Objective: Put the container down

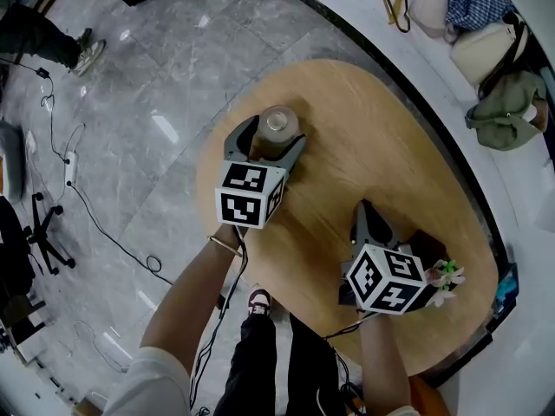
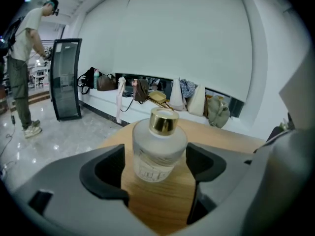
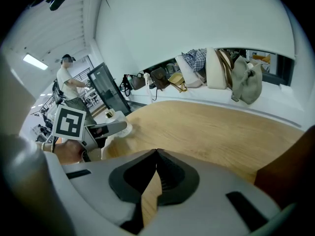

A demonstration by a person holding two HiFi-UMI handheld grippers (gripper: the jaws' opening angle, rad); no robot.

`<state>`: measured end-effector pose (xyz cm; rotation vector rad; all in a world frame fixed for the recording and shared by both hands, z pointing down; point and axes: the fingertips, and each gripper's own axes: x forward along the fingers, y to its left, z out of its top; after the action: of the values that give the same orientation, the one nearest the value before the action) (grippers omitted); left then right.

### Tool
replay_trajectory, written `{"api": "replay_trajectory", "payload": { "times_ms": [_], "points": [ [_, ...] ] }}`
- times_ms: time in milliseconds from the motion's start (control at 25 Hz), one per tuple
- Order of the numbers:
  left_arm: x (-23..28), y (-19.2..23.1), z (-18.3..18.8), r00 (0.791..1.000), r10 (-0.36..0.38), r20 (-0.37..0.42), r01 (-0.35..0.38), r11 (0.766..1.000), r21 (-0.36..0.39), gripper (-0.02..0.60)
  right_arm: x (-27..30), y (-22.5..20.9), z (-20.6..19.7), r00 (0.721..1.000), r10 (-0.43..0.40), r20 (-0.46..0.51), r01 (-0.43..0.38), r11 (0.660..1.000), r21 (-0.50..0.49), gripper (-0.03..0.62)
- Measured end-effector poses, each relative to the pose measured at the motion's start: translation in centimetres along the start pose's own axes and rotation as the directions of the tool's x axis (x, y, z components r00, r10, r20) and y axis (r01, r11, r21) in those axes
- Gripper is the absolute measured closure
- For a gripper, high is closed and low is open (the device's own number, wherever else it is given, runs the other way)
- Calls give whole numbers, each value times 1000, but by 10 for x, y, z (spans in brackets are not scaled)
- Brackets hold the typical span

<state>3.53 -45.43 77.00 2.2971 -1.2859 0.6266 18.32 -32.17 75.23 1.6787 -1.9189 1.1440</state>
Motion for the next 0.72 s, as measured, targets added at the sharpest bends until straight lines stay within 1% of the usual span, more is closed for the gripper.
{"api": "replay_trajectory", "payload": {
  "times_ms": [80, 280, 440, 520, 600, 720],
  "points": [
    [-10, 0, 0, 1000, 6, 10, -5, 999, -41, 202, -4, 4, -1, 1000, 2, 3, -2, 1000, 2, 571],
    [-42, -6, -2, 1000, 1, 5, -1, 997, -81, 202, -18, 16, -2, 1000, -1, 19, 1, 1000, 2, 571],
    [-84, -19, 17, 999, -8, 41, 13, 991, -136, 204, -40, 26, -9, 1000, -13, 22, 12, 1000, 11, 571],
    [-113, -33, 27, 998, -28, 54, 35, 990, -137, 204, -57, 34, -12, 1000, -20, 18, 19, 1000, 17, 571],
    [-144, -49, 35, 996, -63, 60, 71, 988, -135, 204, -77, 45, -13, 1000, -21, 18, 21, 1000, 16, 571],
    [-188, -67, 49, 991, -111, 71, 119, 987, -111, 206, -108, 66, -12, 999, -15, 29, 15, 1000, -5, 571]
  ]
}}
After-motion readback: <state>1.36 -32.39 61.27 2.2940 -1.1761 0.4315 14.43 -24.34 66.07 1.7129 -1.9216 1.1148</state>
